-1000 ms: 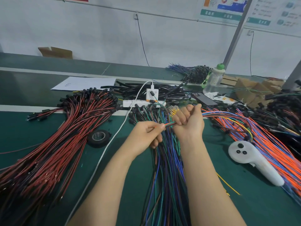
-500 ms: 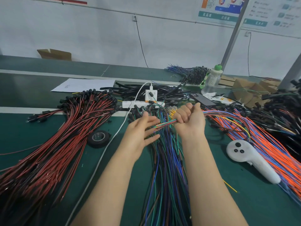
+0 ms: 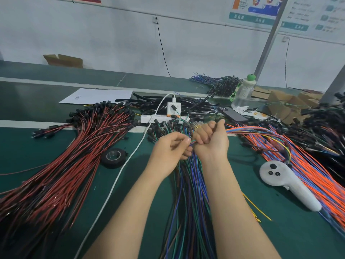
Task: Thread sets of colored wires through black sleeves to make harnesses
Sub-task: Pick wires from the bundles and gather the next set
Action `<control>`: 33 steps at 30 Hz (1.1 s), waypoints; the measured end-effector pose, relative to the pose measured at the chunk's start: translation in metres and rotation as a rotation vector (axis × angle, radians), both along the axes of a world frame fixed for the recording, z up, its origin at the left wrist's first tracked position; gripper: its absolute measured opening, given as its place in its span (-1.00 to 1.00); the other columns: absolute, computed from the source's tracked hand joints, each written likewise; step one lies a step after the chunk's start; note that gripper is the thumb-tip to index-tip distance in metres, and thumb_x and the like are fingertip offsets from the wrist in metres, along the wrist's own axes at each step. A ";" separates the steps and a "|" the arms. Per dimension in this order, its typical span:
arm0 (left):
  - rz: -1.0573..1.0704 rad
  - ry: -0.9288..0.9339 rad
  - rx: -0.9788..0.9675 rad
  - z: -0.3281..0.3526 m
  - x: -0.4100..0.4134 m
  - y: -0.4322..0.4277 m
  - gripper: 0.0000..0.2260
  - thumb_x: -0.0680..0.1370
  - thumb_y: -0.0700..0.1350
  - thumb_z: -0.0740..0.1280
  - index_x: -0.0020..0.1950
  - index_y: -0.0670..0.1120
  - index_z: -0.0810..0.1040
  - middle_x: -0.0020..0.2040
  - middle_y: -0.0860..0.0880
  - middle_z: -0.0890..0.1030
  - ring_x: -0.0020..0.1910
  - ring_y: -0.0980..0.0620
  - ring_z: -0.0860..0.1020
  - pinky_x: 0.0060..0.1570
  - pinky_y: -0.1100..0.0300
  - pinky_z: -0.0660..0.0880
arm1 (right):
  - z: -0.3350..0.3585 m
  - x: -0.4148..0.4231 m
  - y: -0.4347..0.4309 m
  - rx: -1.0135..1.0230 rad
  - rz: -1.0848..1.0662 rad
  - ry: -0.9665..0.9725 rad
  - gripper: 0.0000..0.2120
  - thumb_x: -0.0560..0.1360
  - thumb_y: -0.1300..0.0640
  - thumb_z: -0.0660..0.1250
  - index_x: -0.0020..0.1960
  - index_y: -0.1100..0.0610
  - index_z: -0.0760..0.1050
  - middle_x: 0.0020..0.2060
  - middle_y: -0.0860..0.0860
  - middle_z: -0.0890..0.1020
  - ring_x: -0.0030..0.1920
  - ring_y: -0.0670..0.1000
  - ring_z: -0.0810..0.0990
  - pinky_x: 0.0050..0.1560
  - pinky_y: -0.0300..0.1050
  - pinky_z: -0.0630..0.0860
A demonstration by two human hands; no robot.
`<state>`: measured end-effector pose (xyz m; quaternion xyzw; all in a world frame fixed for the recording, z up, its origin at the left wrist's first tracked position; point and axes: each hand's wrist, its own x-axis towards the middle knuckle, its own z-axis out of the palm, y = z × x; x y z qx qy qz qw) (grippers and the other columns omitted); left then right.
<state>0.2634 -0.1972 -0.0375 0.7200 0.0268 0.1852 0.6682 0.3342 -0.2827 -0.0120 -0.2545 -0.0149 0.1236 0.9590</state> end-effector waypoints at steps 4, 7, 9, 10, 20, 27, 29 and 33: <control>0.046 -0.035 -0.026 0.009 -0.001 0.005 -0.86 0.55 -0.29 0.31 -0.19 -0.12 0.54 -0.35 -0.07 0.60 -0.45 0.20 0.57 -0.35 0.35 0.54 | 0.002 0.001 0.004 0.142 0.030 0.027 -0.53 0.66 -0.11 -0.04 -0.36 0.08 0.17 -0.66 -0.09 0.15 -0.70 -0.12 0.08 -0.69 -0.28 0.02; 0.121 0.023 0.029 0.012 0.003 0.006 -0.85 0.54 -0.26 0.34 -0.23 -0.15 0.54 -0.37 -0.09 0.61 -0.49 0.20 0.56 -0.38 0.34 0.53 | 0.001 0.001 0.009 0.117 -0.027 -0.005 -0.53 0.66 -0.12 -0.03 -0.35 0.08 0.18 -0.65 -0.08 0.15 -0.68 -0.12 0.08 -0.68 -0.28 0.01; 0.130 0.036 0.039 0.013 0.008 0.008 -0.85 0.54 -0.25 0.35 -0.24 -0.14 0.54 -0.37 -0.09 0.61 -0.49 0.19 0.56 -0.39 0.35 0.53 | 0.000 0.004 0.012 0.111 -0.043 -0.018 -0.53 0.66 -0.12 -0.03 -0.35 0.08 0.19 -0.65 -0.08 0.15 -0.68 -0.12 0.08 -0.68 -0.27 0.02; 0.127 0.037 0.023 0.014 0.011 0.009 -0.86 0.54 -0.26 0.35 -0.23 -0.15 0.54 -0.37 -0.10 0.61 -0.48 0.19 0.56 -0.38 0.35 0.53 | 0.001 0.007 0.013 0.113 -0.046 -0.017 -0.53 0.66 -0.12 -0.03 -0.35 0.08 0.19 -0.65 -0.08 0.15 -0.68 -0.12 0.08 -0.68 -0.27 0.02; 0.057 0.159 -0.010 0.029 0.073 0.027 -0.88 0.56 -0.29 0.29 -0.17 -0.18 0.54 -0.37 -0.04 0.56 -0.51 0.26 0.48 -0.39 0.39 0.49 | 0.011 0.070 0.019 0.113 -0.085 -0.021 -0.53 0.67 -0.11 -0.04 -0.35 0.08 0.18 -0.65 -0.08 0.14 -0.68 -0.12 0.08 -0.67 -0.28 0.01; 0.261 0.157 0.642 0.035 0.183 0.026 -0.88 0.58 -0.16 0.26 0.00 -0.12 0.59 -0.01 -0.09 0.64 0.02 -0.08 0.57 0.08 0.08 0.48 | 0.015 0.146 0.000 0.112 -0.321 0.035 -0.54 0.68 -0.07 -0.04 -0.35 0.08 0.19 -0.63 -0.07 0.15 -0.66 -0.09 0.08 -0.63 -0.29 0.00; 0.269 0.220 0.821 0.031 0.223 0.020 -0.81 0.58 -0.20 0.23 0.17 -0.14 0.52 0.15 -0.13 0.56 0.14 -0.15 0.51 0.10 0.02 0.46 | 0.014 0.168 -0.008 0.095 -0.378 0.041 -0.56 0.68 -0.05 -0.02 -0.34 0.09 0.20 -0.62 -0.07 0.16 -0.65 -0.09 0.09 -0.64 -0.29 0.03; 0.207 0.406 1.028 0.008 0.284 0.008 -0.57 0.54 -0.15 0.31 0.37 -0.20 0.31 0.30 -0.20 0.42 0.28 -0.20 0.38 0.20 -0.02 0.38 | 0.005 0.203 -0.017 0.036 -0.466 0.058 -0.55 0.68 -0.05 -0.01 -0.35 0.09 0.23 -0.62 -0.07 0.18 -0.64 -0.09 0.10 -0.62 -0.30 0.03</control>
